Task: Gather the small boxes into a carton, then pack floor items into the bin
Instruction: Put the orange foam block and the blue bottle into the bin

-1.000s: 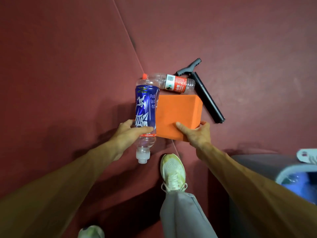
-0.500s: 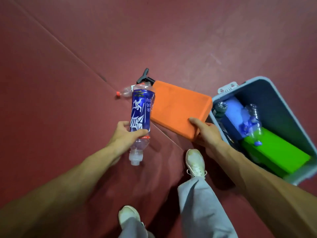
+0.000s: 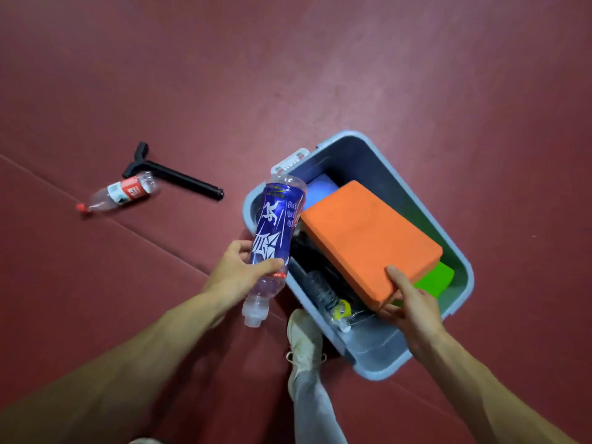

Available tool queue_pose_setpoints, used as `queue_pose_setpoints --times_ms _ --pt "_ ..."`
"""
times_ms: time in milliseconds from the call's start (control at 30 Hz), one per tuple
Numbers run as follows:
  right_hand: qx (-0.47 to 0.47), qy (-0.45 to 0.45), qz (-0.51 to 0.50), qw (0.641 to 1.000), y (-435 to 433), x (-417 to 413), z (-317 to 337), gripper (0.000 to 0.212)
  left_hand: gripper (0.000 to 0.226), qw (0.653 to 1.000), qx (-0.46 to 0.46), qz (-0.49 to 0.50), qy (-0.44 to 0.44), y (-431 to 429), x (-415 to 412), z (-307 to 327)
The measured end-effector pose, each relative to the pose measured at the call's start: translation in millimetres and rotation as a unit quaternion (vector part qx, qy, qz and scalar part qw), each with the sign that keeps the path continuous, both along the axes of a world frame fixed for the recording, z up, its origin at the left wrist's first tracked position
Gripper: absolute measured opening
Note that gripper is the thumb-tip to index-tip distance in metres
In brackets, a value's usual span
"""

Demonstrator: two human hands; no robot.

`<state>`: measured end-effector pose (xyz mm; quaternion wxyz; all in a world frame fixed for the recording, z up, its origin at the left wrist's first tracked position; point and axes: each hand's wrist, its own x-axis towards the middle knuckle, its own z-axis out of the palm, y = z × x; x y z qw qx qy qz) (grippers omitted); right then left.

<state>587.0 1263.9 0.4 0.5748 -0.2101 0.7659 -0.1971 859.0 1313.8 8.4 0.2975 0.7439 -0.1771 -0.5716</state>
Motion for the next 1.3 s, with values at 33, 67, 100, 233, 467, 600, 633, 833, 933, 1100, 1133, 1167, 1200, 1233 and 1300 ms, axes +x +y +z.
queue_pose_setpoints --times_ms 33,67,100,233,467,600,633,833,933,1100,1133,1167,1200,1233,1300 --pt "0.006 0.023 -0.007 1.000 -9 -12 -10 0.057 0.042 1.000 0.007 -0.003 0.000 -10 -10 -7" --pt "0.014 0.045 -0.011 0.999 -19 -22 -22 0.058 0.040 1.000 0.015 -0.003 -0.001 -20 -20 -16" --pt "0.016 0.060 -0.016 0.998 -29 -28 -34 0.063 0.039 1.000 0.022 -0.003 -0.006 -28 -27 -23" --pt "0.023 0.036 -0.018 0.999 -57 -20 -68 0.078 0.044 0.998 0.045 -0.002 -0.033 -52 -46 -50" --pt "0.086 -0.107 -0.043 0.990 -68 57 -124 0.094 0.052 0.993 0.057 0.041 -0.091 -62 -48 -68" --pt "0.187 -0.108 0.096 0.972 -37 66 -134 0.019 0.052 0.992 0.059 0.037 -0.103 -59 -41 -70" --pt "0.193 -0.081 0.118 0.971 -30 63 -136 0.021 0.054 0.992 0.060 0.032 -0.107 -58 -38 -71" --pt "0.131 -0.095 0.133 0.978 -23 44 -110 0.017 0.071 0.989 0.083 -0.046 -0.110 -51 -41 -67" --pt "0.075 -0.137 0.135 0.979 -32 26 -85 0.021 0.054 0.990 0.078 -0.078 -0.085 -51 -59 -57" --pt "0.010 -0.204 0.151 0.967 -42 -2 -45 0.020 0.059 0.983 0.061 -0.172 -0.020 -52 -112 -46" --pt "-0.007 -0.199 0.152 0.968 -41 -8 -42 0.022 0.068 0.979 0.057 -0.195 0.007 -51 -123 -45" --pt "-0.025 -0.177 0.157 0.971 -40 -16 -41 0.030 0.077 0.976 0.057 -0.209 0.034 -50 -135 -45" --pt "-0.043 -0.146 0.168 0.974 -38 -25 -41 0.039 0.081 0.972 0.059 -0.221 0.062 -47 -145 -50" --pt "-0.064 -0.109 0.188 0.974 -37 -35 -41 0.045 0.081 0.964 0.060 -0.245 0.082 -44 -154 -56" --pt "-0.102 -0.048 0.242 0.964 -34 -54 -41 0.048 0.076 0.945 0.073 -0.308 0.078 -40 -164 -64"
